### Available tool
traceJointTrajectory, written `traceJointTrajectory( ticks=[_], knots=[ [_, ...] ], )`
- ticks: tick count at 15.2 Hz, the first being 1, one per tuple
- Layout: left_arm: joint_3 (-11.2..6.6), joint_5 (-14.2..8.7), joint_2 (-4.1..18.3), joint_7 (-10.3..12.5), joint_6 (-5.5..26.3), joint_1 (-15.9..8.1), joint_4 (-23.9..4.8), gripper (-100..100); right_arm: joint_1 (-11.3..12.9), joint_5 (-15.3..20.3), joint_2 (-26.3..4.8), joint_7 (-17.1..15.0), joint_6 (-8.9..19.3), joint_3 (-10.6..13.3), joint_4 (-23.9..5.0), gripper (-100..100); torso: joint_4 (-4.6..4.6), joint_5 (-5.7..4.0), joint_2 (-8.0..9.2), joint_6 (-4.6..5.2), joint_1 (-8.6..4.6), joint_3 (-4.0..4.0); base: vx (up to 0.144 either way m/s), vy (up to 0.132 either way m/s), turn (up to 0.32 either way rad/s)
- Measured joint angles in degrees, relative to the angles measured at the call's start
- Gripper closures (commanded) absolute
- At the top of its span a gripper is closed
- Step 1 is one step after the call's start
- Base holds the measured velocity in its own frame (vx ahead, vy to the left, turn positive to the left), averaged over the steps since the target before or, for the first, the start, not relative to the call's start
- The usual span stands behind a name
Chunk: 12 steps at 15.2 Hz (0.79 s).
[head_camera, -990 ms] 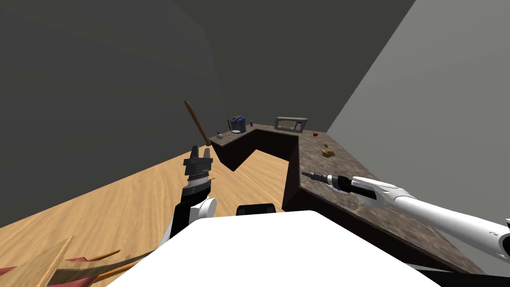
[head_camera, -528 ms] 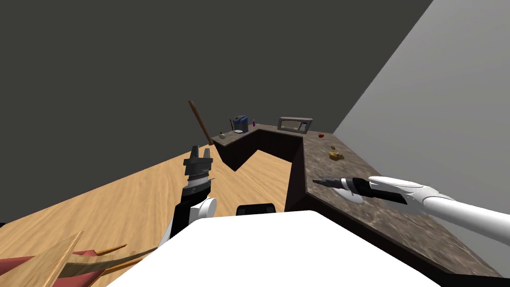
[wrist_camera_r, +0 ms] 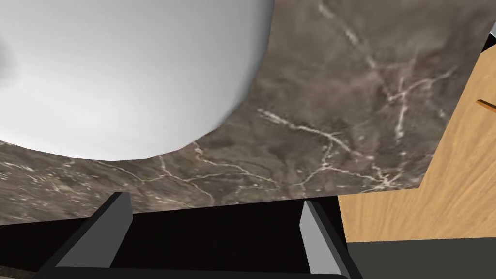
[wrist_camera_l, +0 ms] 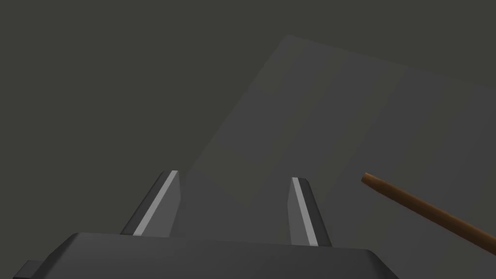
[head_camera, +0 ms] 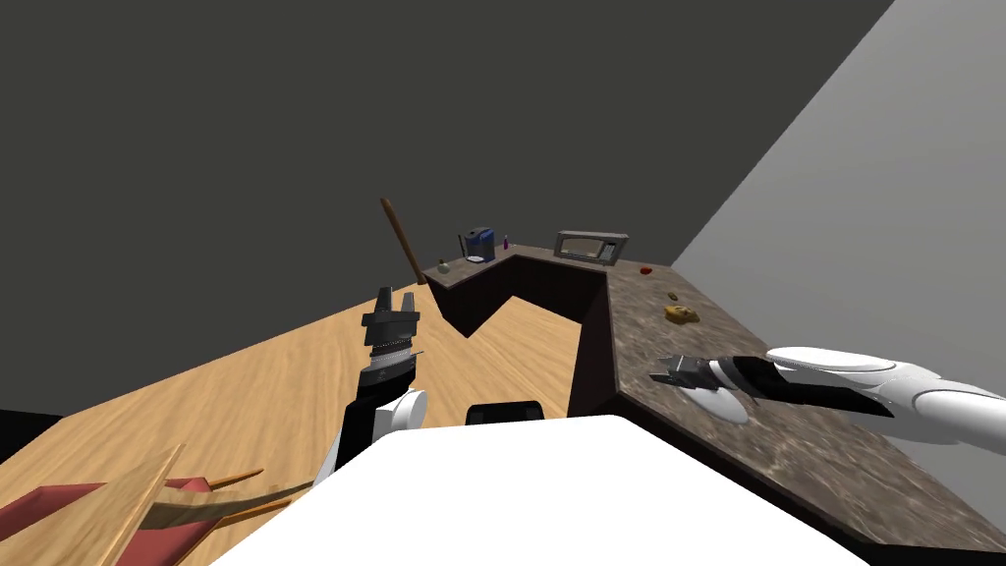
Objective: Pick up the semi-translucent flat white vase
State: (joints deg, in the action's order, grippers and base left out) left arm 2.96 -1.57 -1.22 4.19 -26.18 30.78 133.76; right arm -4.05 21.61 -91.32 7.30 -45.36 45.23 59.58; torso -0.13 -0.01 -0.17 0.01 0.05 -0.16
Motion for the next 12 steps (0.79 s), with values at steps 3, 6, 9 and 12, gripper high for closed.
traceJointTrajectory(
  ticks=[3,6,9,12],
  knots=[
    [0.00,0.0,0.0,0.0,0.0,0.0,0.0,0,0.3,3.5,-2.2,2.3,-1.4,1.9,-1.8,-100,0.00,0.00,-0.02,-0.01,-0.01,-0.01,0.039,0.011,0.069],
    [0.00,0.0,0.0,0.0,0.0,0.0,0.0,0,-0.8,6.1,-5.7,4.6,-2.0,3.4,-1.7,-100,0.00,-0.01,0.01,0.00,-0.04,0.01,0.028,0.001,0.045],
    [0.00,0.0,0.0,0.0,0.0,0.0,0.0,0,-1.7,8.0,-7.6,7.2,-2.6,4.7,-2.6,-100,0.01,-0.02,0.05,-0.01,-0.05,0.03,0.022,0.002,0.048],
    [0.00,0.0,0.0,0.0,0.0,0.0,0.0,0,-2.0,11.1,-9.2,9.6,-3.9,6.2,-4.6,-100,0.02,-0.01,0.06,0.00,-0.06,0.04,0.022,-0.003,0.047]
  ],
)
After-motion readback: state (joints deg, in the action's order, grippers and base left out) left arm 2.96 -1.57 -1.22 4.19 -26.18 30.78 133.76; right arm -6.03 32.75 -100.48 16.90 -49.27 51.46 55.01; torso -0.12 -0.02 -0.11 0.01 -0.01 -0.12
